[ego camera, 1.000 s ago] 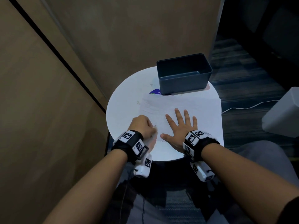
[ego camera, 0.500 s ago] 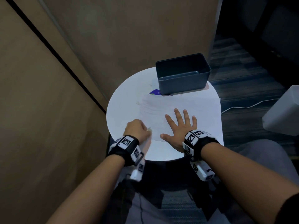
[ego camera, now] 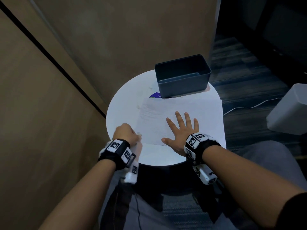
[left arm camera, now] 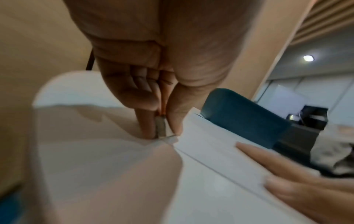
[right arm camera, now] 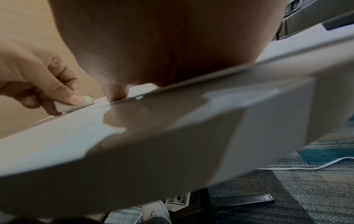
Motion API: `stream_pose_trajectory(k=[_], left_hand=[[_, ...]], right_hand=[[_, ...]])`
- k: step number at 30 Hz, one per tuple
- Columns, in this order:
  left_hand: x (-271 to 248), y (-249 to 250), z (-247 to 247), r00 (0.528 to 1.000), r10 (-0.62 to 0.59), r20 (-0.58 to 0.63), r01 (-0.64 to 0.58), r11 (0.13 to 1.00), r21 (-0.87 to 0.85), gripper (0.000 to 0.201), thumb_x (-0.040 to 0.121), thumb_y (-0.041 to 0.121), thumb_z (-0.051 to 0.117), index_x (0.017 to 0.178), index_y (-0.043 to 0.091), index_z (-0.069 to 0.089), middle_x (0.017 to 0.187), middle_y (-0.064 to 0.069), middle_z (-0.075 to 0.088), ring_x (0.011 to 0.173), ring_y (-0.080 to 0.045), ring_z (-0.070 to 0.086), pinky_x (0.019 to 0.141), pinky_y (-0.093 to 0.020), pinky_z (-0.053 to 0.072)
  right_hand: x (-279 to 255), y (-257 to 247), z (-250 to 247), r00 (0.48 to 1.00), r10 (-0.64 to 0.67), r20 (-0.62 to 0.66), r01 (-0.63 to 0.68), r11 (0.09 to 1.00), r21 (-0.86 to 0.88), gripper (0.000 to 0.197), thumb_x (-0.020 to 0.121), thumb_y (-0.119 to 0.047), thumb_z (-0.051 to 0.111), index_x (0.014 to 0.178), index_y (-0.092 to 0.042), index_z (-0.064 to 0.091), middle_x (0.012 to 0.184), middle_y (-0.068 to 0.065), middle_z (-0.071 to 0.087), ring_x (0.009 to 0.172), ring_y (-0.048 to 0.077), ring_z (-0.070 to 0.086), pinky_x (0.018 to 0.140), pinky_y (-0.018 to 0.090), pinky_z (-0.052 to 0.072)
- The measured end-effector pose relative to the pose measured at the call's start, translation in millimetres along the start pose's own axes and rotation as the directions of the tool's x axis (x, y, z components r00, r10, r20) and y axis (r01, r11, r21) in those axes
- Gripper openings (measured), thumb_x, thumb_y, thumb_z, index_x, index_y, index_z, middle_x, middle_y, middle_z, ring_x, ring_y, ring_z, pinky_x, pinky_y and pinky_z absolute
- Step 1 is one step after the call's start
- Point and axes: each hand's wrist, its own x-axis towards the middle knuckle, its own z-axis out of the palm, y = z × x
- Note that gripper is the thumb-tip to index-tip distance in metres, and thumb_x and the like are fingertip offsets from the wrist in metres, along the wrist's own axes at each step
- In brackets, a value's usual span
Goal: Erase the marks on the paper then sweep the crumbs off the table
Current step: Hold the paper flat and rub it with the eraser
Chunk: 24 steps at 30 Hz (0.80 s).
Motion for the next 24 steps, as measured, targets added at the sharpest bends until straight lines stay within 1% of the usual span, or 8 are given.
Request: stream_pose_trajectory(k=[2,4,8,11,14,17,21,24], left_hand=[[1.7,-1.8,-10.2,0.997,-0.008,-0.074,0.016,0.993,0.113,0.027,0.086,0.029,0.070,0.081,0.003,0.066,0.089,-0.015,0.071,0.080,-0.032,0.067,0.063,-0.031,0.049],[0.8,5.9,-13.5,0.994,0.042,-0.098,-0.031,0.993,0.116,0.026,0.088,0.027,0.068,0.081,0.003,0.061,0.093,-0.018,0.070,0.084,-0.035,0.067,0.064,-0.032,0.049],[-9.1,30.3,5.4,0.992,0.123,0.032,-0.119,0.988,-0.094,0.022,0.080,0.025,0.074,0.077,0.003,0.071,0.079,-0.010,0.073,0.078,-0.026,0.070,0.070,-0.032,0.057],[-8.6,22.3,14.5,0.994,0.068,0.089,-0.056,0.990,-0.131,0.027,0.078,0.030,0.080,0.074,0.004,0.072,0.076,-0.010,0.072,0.073,-0.025,0.070,0.067,-0.031,0.056],[7.2,1.8,-1.1,1.000,-0.013,0.024,0.014,0.998,-0.058,0.032,0.079,0.034,0.079,0.075,0.004,0.072,0.077,-0.012,0.072,0.076,-0.028,0.069,0.067,-0.032,0.056],[13.0,-2.2,-16.8,0.998,-0.019,-0.060,0.019,1.000,-0.001,0.029,0.082,0.031,0.073,0.076,0.003,0.070,0.079,-0.014,0.071,0.072,-0.028,0.067,0.053,-0.027,0.046],[6.8,22.6,-3.2,0.997,0.070,-0.010,-0.071,0.989,-0.127,0.027,0.081,0.026,0.076,0.072,0.001,0.073,0.073,-0.012,0.072,0.071,-0.027,0.070,0.064,-0.033,0.058],[7.1,16.2,3.1,0.999,0.027,0.035,-0.023,0.993,-0.115,0.033,0.081,0.031,0.077,0.074,0.000,0.072,0.075,-0.014,0.072,0.072,-0.029,0.070,0.067,-0.033,0.057]], right_hand=[[-3.2,1.8,2.7,1.000,0.005,0.004,-0.005,1.000,-0.002,0.087,0.081,-0.084,0.015,0.150,-0.044,-0.019,0.156,-0.002,-0.039,0.143,0.031,-0.035,0.114,0.061,-0.017],[-4.1,2.2,1.3,1.000,0.004,-0.008,-0.004,1.000,-0.001,0.087,0.081,-0.084,0.015,0.150,-0.044,-0.019,0.156,-0.002,-0.039,0.144,0.031,-0.035,0.114,0.061,-0.017],[-1.7,-1.6,-3.8,1.000,0.007,-0.002,-0.007,1.000,0.000,0.086,0.083,-0.083,0.018,0.150,-0.043,-0.018,0.156,-0.002,-0.038,0.144,0.031,-0.034,0.115,0.060,-0.017],[-1.3,-2.6,-1.7,1.000,0.004,0.016,-0.004,1.000,0.000,0.087,0.082,-0.083,0.018,0.150,-0.043,-0.018,0.156,-0.002,-0.038,0.144,0.031,-0.035,0.114,0.060,-0.017],[0.2,0.2,0.1,1.000,0.003,0.006,-0.003,1.000,-0.003,0.087,0.081,-0.084,0.017,0.150,-0.043,-0.019,0.156,-0.002,-0.038,0.143,0.031,-0.035,0.114,0.060,-0.017],[-0.3,1.9,1.9,1.000,0.008,0.006,-0.008,1.000,-0.002,0.087,0.081,-0.084,0.016,0.150,-0.044,-0.019,0.156,-0.002,-0.039,0.143,0.031,-0.036,0.114,0.060,-0.018],[0.4,2.0,0.5,1.000,0.011,-0.002,-0.011,1.000,-0.011,0.087,0.081,-0.084,0.015,0.150,-0.044,-0.020,0.156,-0.002,-0.038,0.144,0.032,-0.034,0.114,0.060,-0.017],[0.0,0.2,0.2,1.000,0.007,0.004,-0.007,1.000,-0.020,0.087,0.082,-0.084,0.014,0.149,-0.044,-0.020,0.156,-0.002,-0.039,0.144,0.031,-0.034,0.114,0.060,-0.017]])
